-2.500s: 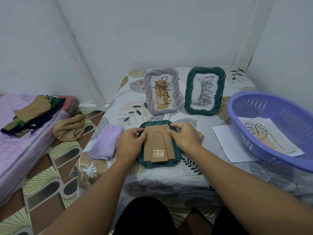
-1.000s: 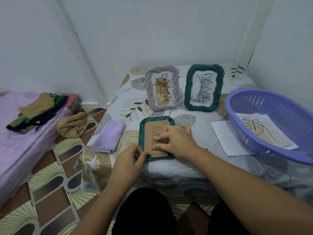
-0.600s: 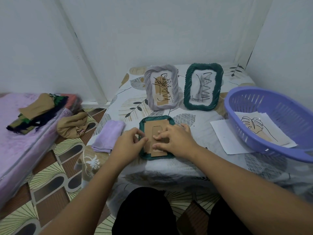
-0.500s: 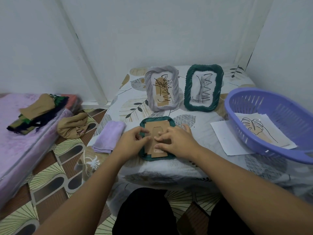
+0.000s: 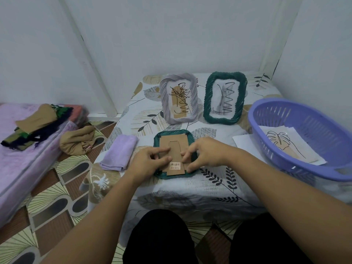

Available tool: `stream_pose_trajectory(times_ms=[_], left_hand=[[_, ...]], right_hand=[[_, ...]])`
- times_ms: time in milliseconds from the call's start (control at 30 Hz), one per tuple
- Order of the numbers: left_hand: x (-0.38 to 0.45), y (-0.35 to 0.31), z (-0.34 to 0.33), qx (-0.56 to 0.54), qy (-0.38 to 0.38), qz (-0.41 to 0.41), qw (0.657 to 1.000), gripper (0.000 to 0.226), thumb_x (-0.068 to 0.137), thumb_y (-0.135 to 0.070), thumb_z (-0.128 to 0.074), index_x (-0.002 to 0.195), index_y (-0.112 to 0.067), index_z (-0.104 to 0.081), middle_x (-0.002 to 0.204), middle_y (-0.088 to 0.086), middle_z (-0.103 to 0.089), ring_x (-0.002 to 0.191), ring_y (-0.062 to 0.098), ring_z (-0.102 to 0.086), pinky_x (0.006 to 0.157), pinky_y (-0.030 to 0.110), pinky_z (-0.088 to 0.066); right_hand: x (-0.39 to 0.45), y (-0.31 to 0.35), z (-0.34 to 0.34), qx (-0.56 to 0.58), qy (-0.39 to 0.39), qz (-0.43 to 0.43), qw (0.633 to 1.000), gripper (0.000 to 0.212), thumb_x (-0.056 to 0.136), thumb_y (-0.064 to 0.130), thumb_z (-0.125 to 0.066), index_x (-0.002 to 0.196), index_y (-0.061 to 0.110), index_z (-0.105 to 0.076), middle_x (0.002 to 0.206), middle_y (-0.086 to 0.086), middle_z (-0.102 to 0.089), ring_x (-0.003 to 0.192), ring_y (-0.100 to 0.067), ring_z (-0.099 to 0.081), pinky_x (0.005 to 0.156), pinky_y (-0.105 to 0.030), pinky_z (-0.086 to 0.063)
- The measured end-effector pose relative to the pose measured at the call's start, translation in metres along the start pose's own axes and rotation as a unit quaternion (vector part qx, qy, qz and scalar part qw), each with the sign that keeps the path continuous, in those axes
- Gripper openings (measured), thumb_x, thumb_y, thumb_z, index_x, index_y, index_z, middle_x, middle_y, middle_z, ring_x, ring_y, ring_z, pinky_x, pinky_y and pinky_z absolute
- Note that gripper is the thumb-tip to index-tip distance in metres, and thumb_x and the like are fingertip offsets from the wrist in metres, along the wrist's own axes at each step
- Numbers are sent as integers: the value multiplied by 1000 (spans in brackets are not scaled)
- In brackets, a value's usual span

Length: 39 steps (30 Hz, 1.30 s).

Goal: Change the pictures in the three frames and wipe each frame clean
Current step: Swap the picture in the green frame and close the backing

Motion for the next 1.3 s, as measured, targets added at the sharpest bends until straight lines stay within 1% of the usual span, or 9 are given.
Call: stream_pose_trajectory(times_ms=[200,400,633,800,933,1100,1200,1267,1300], left_hand=[[0,-1,-2,-27,2,22,999,41,84,-31,-84,124,-29,-74,68,-6,-39,67,12,-41,68,28,-37],[0,-5,-4,-33,18,36,999,41,85,-25,-82,125,-23,-73,74,1,-44,70,9,-48,68,20,-43],[0,-7,-3,-25,16,35,999,41,86,-25,-82,125,-21,-73,79,1,-45,73,9,-49,67,15,-43],[-1,-9,-3,-19,15,33,999,41,86,-24,-82,126,-20,-73,78,0,-44,72,8,-48,65,13,-42],[-2,-11,-3,-28,15,35,999,40,87,-21,-82,125,-18,-73,81,1,-46,75,8,-52,65,12,-45],[-2,-7,-4,-45,20,50,998,40,86,-22,-82,125,-20,-74,74,-6,-50,73,5,-54,69,15,-48],[-2,-7,-5,-54,28,56,997,40,86,-22,-82,125,-22,-73,75,-4,-51,74,4,-55,71,15,-49],[-2,-7,-5,-58,31,56,996,40,85,-24,-82,124,-23,-73,82,1,-53,80,10,-57,79,23,-53],[-2,-7,-4,-62,32,59,996,39,85,-24,-83,123,-24,-74,85,2,-56,82,11,-59,82,25,-55]], right_hand=[[-5,-6,-4,33,12,13,999,43,68,35,-94,108,31,-80,135,17,-65,130,1,-53,113,-24,-31],[-8,-16,-11,128,9,9,992,27,72,20,-93,96,23,-82,138,5,-65,137,2,-47,116,-21,-29],[-8,-19,-11,129,-8,7,992,23,70,20,-93,89,25,-82,133,5,-69,132,3,-51,116,-23,-34],[-9,-22,-17,173,-53,4,983,16,74,13,-88,77,26,-80,125,5,-73,128,6,-54,115,-24,-39],[-10,-23,-18,194,-32,-3,980,12,77,15,-89,77,22,-80,129,3,-71,135,3,-48,113,-21,-34],[-6,-24,-17,185,-31,-9,982,10,76,17,-89,77,21,-80,127,3,-71,132,4,-51,114,-22,-36],[-8,-22,-16,195,-35,-11,980,9,77,16,-88,80,18,-81,121,3,-74,125,7,-56,106,-17,-42],[-12,-20,-13,236,-73,-15,969,7,82,17,-84,86,13,-80,109,5,-77,107,5,-67,88,-13,-51],[-13,-19,-10,259,-119,-19,958,8,86,18,-81,89,11,-78,102,5,-77,97,0,-70,80,-14,-53]])
Point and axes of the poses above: each hand's wrist, its own x-axis towards the middle knuckle, its own z-axis out of the back of the hand, y = z × x, the point moved 5 cm from there along x, towards the middle knuckle
